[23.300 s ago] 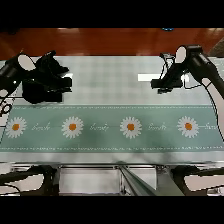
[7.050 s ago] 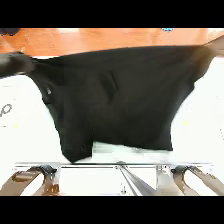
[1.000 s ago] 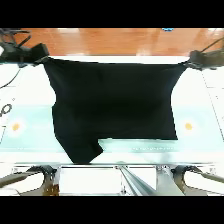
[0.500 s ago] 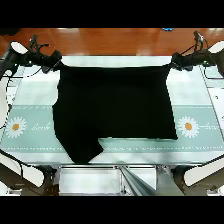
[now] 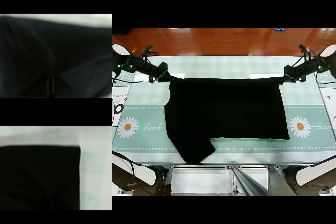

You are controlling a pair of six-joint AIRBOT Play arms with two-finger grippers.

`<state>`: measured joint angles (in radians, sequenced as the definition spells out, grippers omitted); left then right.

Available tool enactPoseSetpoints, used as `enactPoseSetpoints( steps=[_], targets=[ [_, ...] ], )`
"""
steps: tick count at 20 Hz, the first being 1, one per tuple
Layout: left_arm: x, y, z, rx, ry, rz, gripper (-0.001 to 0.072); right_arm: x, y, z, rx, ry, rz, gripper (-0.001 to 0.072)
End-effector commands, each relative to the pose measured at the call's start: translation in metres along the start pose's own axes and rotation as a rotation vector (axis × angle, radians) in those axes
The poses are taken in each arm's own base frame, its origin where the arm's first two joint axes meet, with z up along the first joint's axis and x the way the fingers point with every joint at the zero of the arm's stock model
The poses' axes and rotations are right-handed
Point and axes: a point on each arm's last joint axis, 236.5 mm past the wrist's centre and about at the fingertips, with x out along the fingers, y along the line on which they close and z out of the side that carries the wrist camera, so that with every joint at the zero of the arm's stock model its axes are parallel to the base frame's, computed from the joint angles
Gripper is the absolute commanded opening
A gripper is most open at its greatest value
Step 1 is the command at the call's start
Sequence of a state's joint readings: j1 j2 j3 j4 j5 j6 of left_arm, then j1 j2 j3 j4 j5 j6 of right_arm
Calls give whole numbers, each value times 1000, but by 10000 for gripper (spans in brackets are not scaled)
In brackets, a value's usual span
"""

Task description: Fold the shirts.

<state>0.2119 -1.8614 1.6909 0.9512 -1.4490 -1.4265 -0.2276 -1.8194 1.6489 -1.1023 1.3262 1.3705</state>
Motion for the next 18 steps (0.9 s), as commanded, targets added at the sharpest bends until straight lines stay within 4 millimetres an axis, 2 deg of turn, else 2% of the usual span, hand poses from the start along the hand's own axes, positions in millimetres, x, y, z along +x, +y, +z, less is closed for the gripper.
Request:
enactPoseSetpoints(
  steps=[1, 5, 9, 10, 11, 12, 13, 15, 18],
  targets=[
    [18, 14, -57, -22, 214, 10, 20, 20, -17, -36, 38, 113, -35, 25],
    [37, 27, -84, -79, 284, 3, 20, 22, -24, -45, 55, 146, -58, 25],
    [40, 27, -82, -61, 268, -2, 20, 22, -25, -48, 64, 157, -67, 25],
    [40, 26, -80, -63, 259, -7, 29, 22, -26, -46, 75, 147, -69, 98],
    [40, 25, -80, -85, 259, -6, 163, 22, -24, -44, 102, 139, -64, 370],
    [39, 24, -81, -91, 264, -6, 438, 20, -20, -46, 100, 149, -51, 418],
    [34, 23, -82, -90, 260, -3, 500, 14, -21, -48, 107, 157, -51, 418],
    [15, 16, -74, -69, 199, 0, 499, -12, -30, -52, 126, 146, -74, 418],
    [-40, 7, -65, -32, 22, 23, 499, -60, -43, -66, 199, 94, -96, 418]
  ],
)
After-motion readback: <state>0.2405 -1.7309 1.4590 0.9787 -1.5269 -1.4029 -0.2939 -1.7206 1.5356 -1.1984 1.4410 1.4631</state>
